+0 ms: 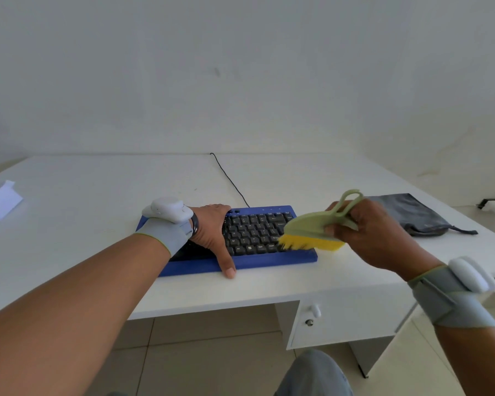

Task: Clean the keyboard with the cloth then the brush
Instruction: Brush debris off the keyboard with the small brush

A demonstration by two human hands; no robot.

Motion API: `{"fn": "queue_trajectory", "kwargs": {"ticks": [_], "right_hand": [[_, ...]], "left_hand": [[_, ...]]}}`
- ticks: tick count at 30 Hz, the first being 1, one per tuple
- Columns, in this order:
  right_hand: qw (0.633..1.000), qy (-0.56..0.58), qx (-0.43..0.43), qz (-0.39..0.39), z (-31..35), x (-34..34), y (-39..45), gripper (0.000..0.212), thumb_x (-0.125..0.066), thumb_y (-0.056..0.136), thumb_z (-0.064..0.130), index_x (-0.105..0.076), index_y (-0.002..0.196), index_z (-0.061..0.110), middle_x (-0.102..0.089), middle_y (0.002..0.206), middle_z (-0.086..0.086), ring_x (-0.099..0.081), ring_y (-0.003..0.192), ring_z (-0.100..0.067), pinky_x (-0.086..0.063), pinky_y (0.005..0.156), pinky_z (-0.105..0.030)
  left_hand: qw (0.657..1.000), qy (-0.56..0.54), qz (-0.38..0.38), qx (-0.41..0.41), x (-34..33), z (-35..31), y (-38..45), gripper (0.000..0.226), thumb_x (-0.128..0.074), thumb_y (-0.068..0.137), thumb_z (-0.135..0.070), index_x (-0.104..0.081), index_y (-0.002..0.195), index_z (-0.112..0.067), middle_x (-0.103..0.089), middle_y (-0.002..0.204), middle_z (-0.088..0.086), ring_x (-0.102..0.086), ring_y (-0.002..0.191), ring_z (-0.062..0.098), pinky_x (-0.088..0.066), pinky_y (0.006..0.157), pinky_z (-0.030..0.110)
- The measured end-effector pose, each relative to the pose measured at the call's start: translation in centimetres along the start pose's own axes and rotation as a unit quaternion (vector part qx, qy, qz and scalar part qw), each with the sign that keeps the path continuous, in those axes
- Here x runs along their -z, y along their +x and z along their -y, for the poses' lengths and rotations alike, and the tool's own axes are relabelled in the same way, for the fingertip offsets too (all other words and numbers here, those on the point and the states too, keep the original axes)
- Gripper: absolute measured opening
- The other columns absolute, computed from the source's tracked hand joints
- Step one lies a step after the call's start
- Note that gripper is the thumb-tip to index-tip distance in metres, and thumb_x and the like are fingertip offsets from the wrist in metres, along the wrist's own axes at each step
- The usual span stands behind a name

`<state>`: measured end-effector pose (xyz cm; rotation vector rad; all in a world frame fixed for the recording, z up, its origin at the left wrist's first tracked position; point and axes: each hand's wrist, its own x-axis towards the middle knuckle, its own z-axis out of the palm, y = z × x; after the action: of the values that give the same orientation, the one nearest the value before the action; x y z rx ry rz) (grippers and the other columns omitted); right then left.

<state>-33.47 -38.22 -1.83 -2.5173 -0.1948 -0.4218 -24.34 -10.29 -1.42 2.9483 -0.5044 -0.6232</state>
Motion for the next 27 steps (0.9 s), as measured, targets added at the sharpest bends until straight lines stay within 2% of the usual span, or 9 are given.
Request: {"fn": "queue_trajectory", "kwargs": {"ticks": [3, 6, 10, 12, 14, 18, 21, 23, 27], "right_hand": [[0.997, 0.045, 0.004, -0.068, 0.9, 0.0, 0.3, 0.009, -0.07, 0.084, 0.012, -0.072, 0.09, 0.018, -0.069, 0.083, 0.003, -0.063, 0.073, -0.01, -0.047, 0.06, -0.013], [0.992, 0.074, 0.02, -0.099, 2.5, -0.3, 1.1, 0.006, -0.071, 0.083, 0.013, -0.073, 0.088, 0.016, -0.07, 0.082, 0.003, -0.063, 0.074, -0.014, -0.049, 0.063, -0.022], [0.994, 0.066, 0.03, -0.085, 3.2, -1.1, 2.1, 0.009, -0.068, 0.083, 0.011, -0.07, 0.083, 0.021, -0.065, 0.073, 0.006, -0.06, 0.065, -0.01, -0.043, 0.053, -0.011], [0.99, 0.055, 0.014, -0.129, 3.1, -1.9, 2.3, 0.01, -0.066, 0.082, 0.012, -0.064, 0.075, 0.019, -0.058, 0.06, 0.004, -0.054, 0.054, -0.016, -0.042, 0.047, -0.02], [0.982, 0.037, -0.009, -0.185, 2.4, -2.8, 2.8, 0.011, -0.065, 0.079, 0.014, -0.06, 0.07, 0.013, -0.052, 0.054, -0.001, -0.049, 0.053, -0.025, -0.041, 0.05, -0.033], [0.967, 0.027, -0.056, -0.248, 1.2, -4.3, 4.7, 0.02, -0.06, 0.081, 0.019, -0.048, 0.068, 0.011, -0.04, 0.058, -0.001, -0.04, 0.061, -0.029, -0.034, 0.057, -0.035], [0.961, 0.045, -0.073, -0.261, 1.6, -5.0, 6.5, 0.018, -0.057, 0.083, 0.019, -0.042, 0.074, 0.014, -0.04, 0.067, -0.002, -0.039, 0.069, -0.028, -0.029, 0.063, -0.033], [0.962, 0.046, -0.081, -0.255, 2.1, -5.6, 7.6, 0.016, -0.057, 0.084, 0.018, -0.044, 0.075, 0.015, -0.044, 0.07, -0.004, -0.042, 0.072, -0.03, -0.028, 0.065, -0.032], [0.977, 0.006, -0.112, -0.18, 2.2, -6.5, 8.0, 0.014, -0.055, 0.085, 0.018, -0.045, 0.079, 0.01, -0.051, 0.083, -0.011, -0.046, 0.078, -0.032, -0.034, 0.065, -0.034]], "left_hand": [[1.0, 0.026, -0.005, 0.002, 0.4, -1.0, 0.0, 0.144, -0.089, 0.046, -0.065, -0.008, 0.156, -0.019, -0.02, 0.161, 0.0, -0.025, 0.147, 0.022, -0.021, 0.118, 0.044], [0.999, 0.0, -0.022, -0.025, 0.3, -2.5, 0.6, 0.145, -0.088, 0.045, -0.066, -0.008, 0.156, -0.021, -0.02, 0.162, -0.001, -0.023, 0.148, 0.022, -0.019, 0.118, 0.045], [0.993, -0.068, -0.052, -0.079, -0.2, -3.9, 3.1, 0.158, -0.08, 0.017, -0.085, -0.015, 0.153, -0.038, -0.024, 0.16, -0.013, -0.023, 0.149, 0.016, -0.023, 0.118, 0.053], [0.994, -0.054, -0.054, -0.08, -0.2, -4.6, 3.8, 0.16, -0.078, 0.018, -0.086, -0.01, 0.154, -0.037, -0.024, 0.161, -0.012, -0.024, 0.148, 0.018, -0.019, 0.118, 0.057], [0.997, -0.033, -0.04, -0.064, -0.5, -5.2, 4.1, 0.16, -0.082, 0.029, -0.08, 0.001, 0.156, -0.031, -0.017, 0.164, -0.007, -0.02, 0.15, 0.02, -0.012, 0.119, 0.059], [0.999, 0.001, -0.029, -0.04, -0.3, -5.6, 4.2, 0.16, -0.082, 0.032, -0.08, 0.003, 0.157, -0.025, -0.017, 0.164, -0.004, -0.022, 0.149, 0.021, -0.007, 0.118, 0.06], [0.999, 0.002, -0.025, -0.038, -0.2, -5.9, 4.0, 0.147, -0.085, 0.038, -0.075, -0.014, 0.154, -0.021, -0.033, 0.157, -0.004, -0.034, 0.143, 0.022, -0.017, 0.118, 0.052], [0.999, -0.008, -0.026, -0.041, -0.2, -6.0, 3.9, 0.136, -0.087, 0.041, -0.071, -0.022, 0.15, -0.021, -0.04, 0.15, -0.005, -0.042, 0.137, 0.02, -0.027, 0.111, 0.044], [0.999, -0.012, -0.025, -0.041, 0.0, -6.2, 3.8, 0.135, -0.087, 0.044, -0.07, -0.022, 0.151, -0.02, -0.04, 0.15, -0.005, -0.042, 0.136, 0.019, -0.029, 0.11, 0.041]]}}
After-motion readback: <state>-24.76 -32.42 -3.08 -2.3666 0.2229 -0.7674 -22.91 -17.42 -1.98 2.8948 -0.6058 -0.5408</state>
